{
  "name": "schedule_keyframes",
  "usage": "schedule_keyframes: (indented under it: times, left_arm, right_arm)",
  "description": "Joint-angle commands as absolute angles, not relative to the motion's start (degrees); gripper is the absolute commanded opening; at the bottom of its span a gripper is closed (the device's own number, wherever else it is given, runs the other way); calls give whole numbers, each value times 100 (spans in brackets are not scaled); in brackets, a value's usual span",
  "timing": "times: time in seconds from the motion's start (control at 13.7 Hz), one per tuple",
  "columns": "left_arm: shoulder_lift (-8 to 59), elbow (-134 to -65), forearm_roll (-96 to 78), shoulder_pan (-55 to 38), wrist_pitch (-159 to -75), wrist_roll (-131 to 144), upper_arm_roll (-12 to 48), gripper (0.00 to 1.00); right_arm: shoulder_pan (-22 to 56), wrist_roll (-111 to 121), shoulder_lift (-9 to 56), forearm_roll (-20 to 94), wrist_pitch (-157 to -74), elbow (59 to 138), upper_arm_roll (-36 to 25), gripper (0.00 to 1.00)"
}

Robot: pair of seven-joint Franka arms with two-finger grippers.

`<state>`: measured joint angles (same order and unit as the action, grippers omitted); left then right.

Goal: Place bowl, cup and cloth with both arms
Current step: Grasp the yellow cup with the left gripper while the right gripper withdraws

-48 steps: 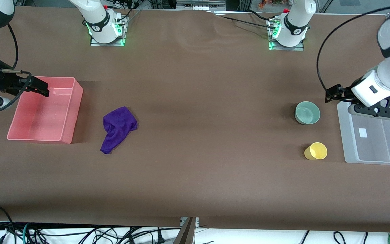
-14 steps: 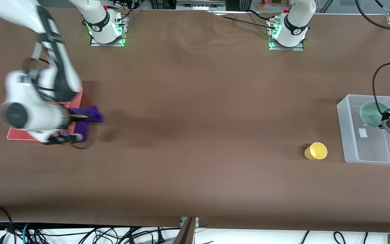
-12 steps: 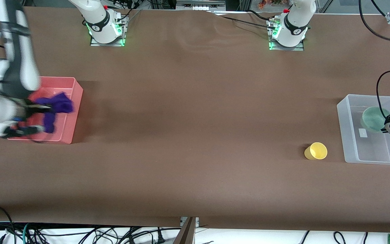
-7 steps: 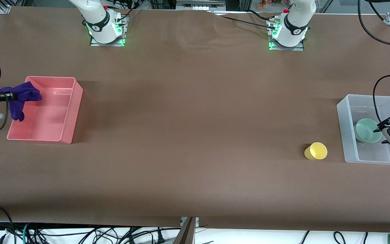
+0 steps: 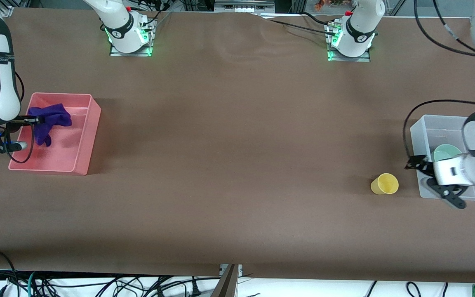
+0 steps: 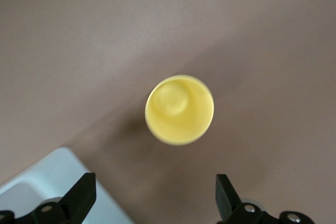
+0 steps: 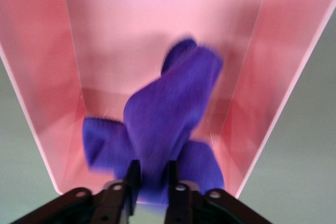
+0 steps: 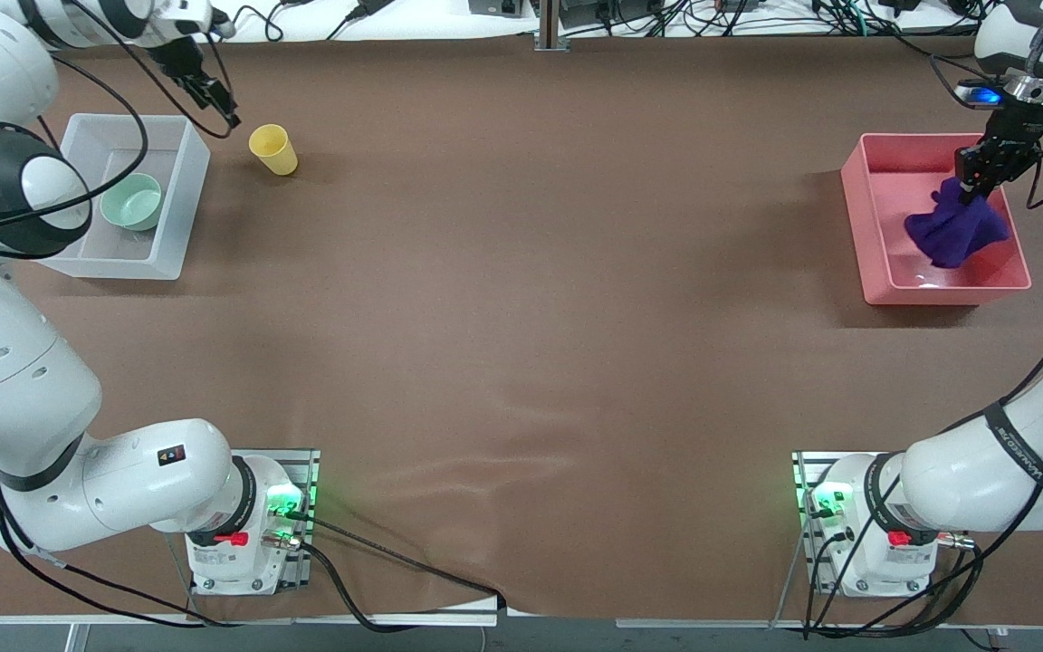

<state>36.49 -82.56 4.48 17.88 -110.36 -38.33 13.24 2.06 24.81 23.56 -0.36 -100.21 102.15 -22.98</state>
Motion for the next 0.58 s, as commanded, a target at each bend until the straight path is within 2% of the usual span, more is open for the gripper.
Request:
schedule_keyframes:
  times: [0.0, 0.07, 0.29, 0.51]
  left_arm:
    - [4164, -8261, 308, 1820, -11993, -3717, 1292, 92]
    - [4314, -8262, 308, 1811, -12188, -3683, 1292, 74]
    - [4526, -8253, 264, 1775, -12226, -3638, 1292, 0]
    - [4456, -8236, 272, 1775, -12147, -3718, 1292, 0]
  right_arm:
    - [229, 2434, 2092, 61, -9470, 9680, -2172, 100]
    - [229, 2417, 2092, 114, -8979, 9198, -1962, 100]
    - [229, 2408, 2066, 115, -8000, 7940, -1478, 100]
    - [229, 2426, 1899, 70, -7795, 7113, -1074, 100]
